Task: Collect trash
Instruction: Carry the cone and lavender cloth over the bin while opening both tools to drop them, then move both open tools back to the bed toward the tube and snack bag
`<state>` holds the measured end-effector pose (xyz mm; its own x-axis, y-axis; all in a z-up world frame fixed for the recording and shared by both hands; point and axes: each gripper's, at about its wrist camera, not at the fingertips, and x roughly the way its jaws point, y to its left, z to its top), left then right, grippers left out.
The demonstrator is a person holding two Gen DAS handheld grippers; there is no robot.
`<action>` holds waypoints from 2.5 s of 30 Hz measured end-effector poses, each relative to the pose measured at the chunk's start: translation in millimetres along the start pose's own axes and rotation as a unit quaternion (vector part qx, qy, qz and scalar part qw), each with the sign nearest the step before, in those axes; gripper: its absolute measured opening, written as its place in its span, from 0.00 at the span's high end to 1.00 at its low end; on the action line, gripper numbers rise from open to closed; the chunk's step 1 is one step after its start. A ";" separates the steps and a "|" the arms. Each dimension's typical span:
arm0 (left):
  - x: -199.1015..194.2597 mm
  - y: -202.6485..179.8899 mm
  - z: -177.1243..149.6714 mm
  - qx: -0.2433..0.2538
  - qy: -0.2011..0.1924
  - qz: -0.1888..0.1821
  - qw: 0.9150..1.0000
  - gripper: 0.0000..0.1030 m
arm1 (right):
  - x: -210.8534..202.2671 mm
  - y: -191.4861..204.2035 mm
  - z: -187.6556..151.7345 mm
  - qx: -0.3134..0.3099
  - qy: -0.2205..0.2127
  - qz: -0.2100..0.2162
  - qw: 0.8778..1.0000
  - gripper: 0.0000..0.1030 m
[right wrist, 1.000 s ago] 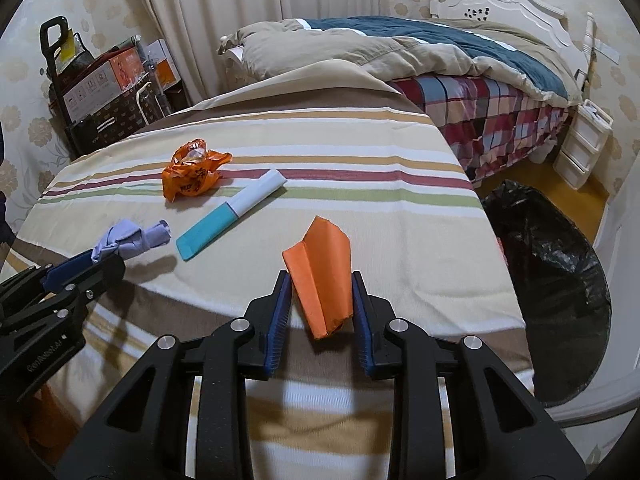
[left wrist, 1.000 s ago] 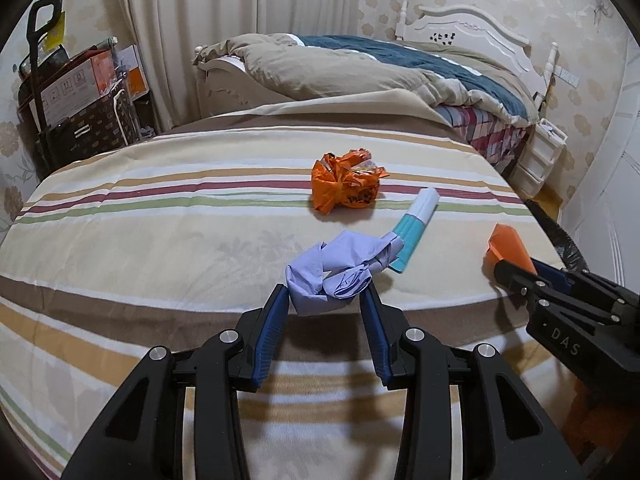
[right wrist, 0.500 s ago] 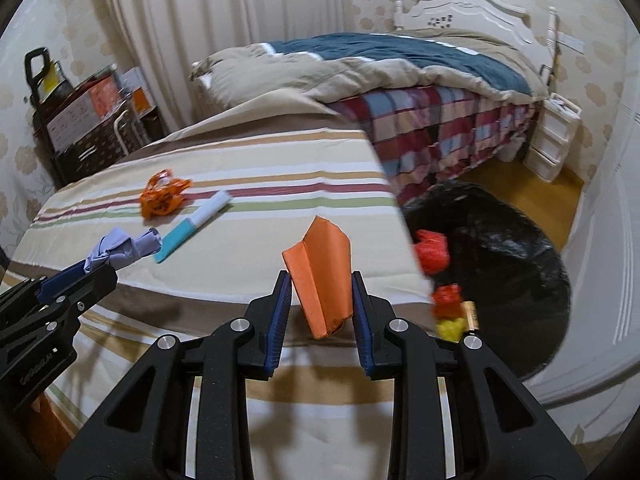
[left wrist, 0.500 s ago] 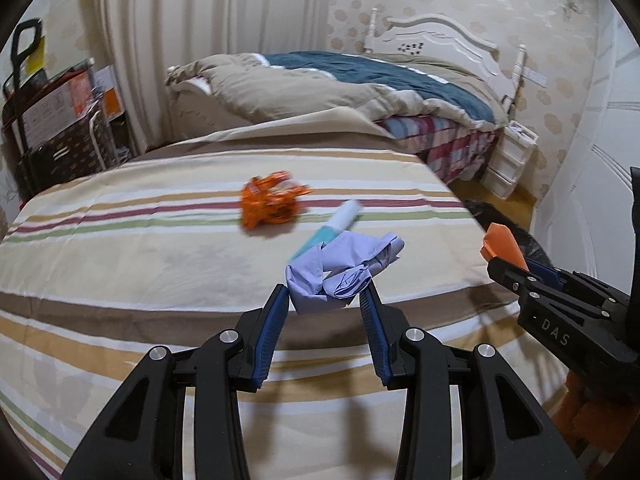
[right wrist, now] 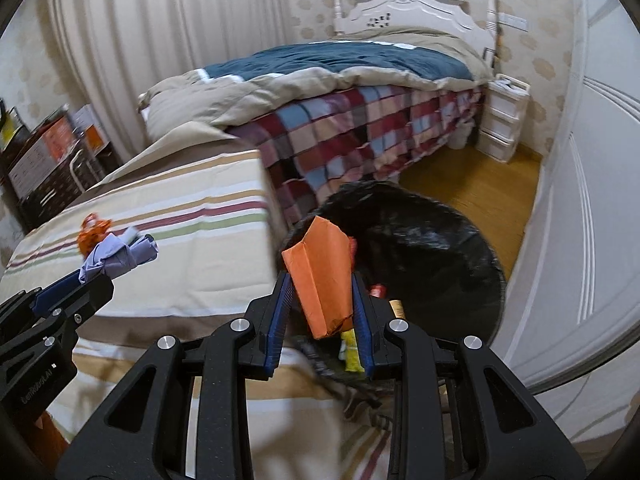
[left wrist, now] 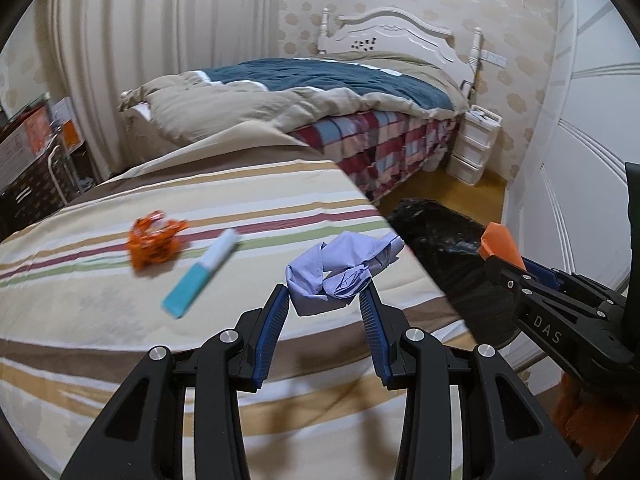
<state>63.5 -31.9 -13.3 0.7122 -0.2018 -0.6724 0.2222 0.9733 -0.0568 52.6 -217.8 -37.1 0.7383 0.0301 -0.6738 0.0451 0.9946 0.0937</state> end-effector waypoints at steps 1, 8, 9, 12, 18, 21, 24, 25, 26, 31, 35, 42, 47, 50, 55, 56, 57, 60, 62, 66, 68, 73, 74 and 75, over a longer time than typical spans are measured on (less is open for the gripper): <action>3.3 -5.2 1.6 0.002 0.001 -0.001 1.000 0.61 | 2.0 -4.7 1.3 0.003 0.000 -0.003 1.000 0.72; 25.6 -38.7 9.5 0.019 0.010 -0.013 1.000 0.61 | 14.6 -36.4 6.4 0.026 0.000 -0.016 1.000 0.72; 27.2 -41.5 10.1 0.022 0.010 -0.014 1.000 0.61 | 16.6 -41.2 7.0 0.029 0.000 -0.018 0.999 0.72; 34.4 -56.2 12.2 0.035 0.013 -0.016 0.999 0.61 | 18.6 -51.1 7.6 0.036 0.000 -0.021 0.999 0.72; 52.0 -79.2 14.1 0.056 0.022 -0.015 0.998 0.61 | 21.4 -68.8 8.0 0.051 0.000 -0.026 0.998 0.72; 60.4 -87.6 15.0 0.064 0.025 -0.012 0.998 0.61 | 24.1 -73.9 8.2 0.053 0.001 -0.030 0.998 0.72; 66.6 -91.5 16.8 0.067 0.028 -0.010 0.997 0.61 | 29.3 -78.0 8.6 0.054 0.004 -0.033 0.998 0.72; 68.6 -93.1 17.4 0.068 0.030 -0.011 0.997 0.61 | 31.5 -79.7 8.3 0.055 0.006 -0.034 0.998 0.72; 70.5 -95.0 18.0 0.070 0.031 -0.011 0.997 0.61 | 33.3 -81.2 8.6 0.056 0.007 -0.035 0.998 0.72; 75.5 -100.6 18.5 0.076 0.037 -0.012 0.996 0.60 | 41.9 -88.1 6.8 0.064 0.010 -0.042 0.997 0.70; 76.5 -99.9 17.8 0.074 0.038 -0.009 0.996 0.48 | 45.1 -91.4 3.8 0.070 0.011 -0.051 0.996 0.52; 67.8 -89.4 17.8 0.059 0.024 -0.001 0.998 0.30 | 40.4 -86.6 -0.4 0.069 0.012 -0.061 0.996 0.44; 58.0 -68.8 14.6 0.049 0.020 0.013 0.999 0.29 | 33.0 -73.9 -1.0 0.064 0.009 -0.055 0.996 0.39; 50.8 -50.5 10.1 0.036 0.021 0.025 0.999 0.29 | 29.5 -62.2 0.1 0.057 0.008 -0.047 0.997 0.37; 37.2 -11.7 4.7 0.007 0.021 0.049 0.999 0.29 | 25.8 -36.7 1.5 0.045 0.008 -0.028 0.999 0.35; 33.2 -2.7 2.9 0.003 0.020 0.056 0.998 0.29 | 25.5 -30.9 1.6 0.041 0.008 -0.026 0.999 0.35; 30.0 4.7 1.4 -0.001 0.018 0.063 0.998 0.29 | 25.5 -24.8 1.7 0.036 0.009 -0.023 0.999 0.34; 20.2 30.8 -5.3 -0.014 0.015 0.082 0.996 0.29 | 26.9 0.6 2.1 0.020 0.013 -0.007 1.000 0.34; 14.0 48.1 -10.2 -0.023 0.017 0.095 0.995 0.29 | 27.8 15.0 1.7 0.011 0.016 0.003 1.000 0.33; 3.8 80.7 -22.0 -0.041 0.023 0.118 0.992 0.28 | 31.6 53.7 -0.3 -0.014 0.028 0.026 0.999 0.33; -1.9 99.2 -28.7 -0.054 0.026 0.133 0.989 0.28 | 33.5 70.7 -1.3 -0.025 0.033 0.035 0.999 0.32; -11.5 132.8 -38.9 -0.077 0.034 0.154 0.984 0.28 | 41.2 114.4 -1.9 -0.049 0.044 0.056 0.996 0.28; -12.8 141.5 -40.5 -0.082 0.035 0.157 0.984 0.28 | 42.8 121.1 -1.3 -0.052 0.045 0.059 0.996 0.28; -14.6 146.6 -42.0 -0.085 0.035 0.160 0.983 0.28 | 44.4 127.4 -0.9 -0.054 0.047 0.061 0.996 0.28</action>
<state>57.7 118.4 -42.7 0.6780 0.1207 -0.7251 -0.1243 0.9910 0.0488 90.5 -89.7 -55.7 0.6675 0.1561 -0.7280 -0.1181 0.9876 0.1034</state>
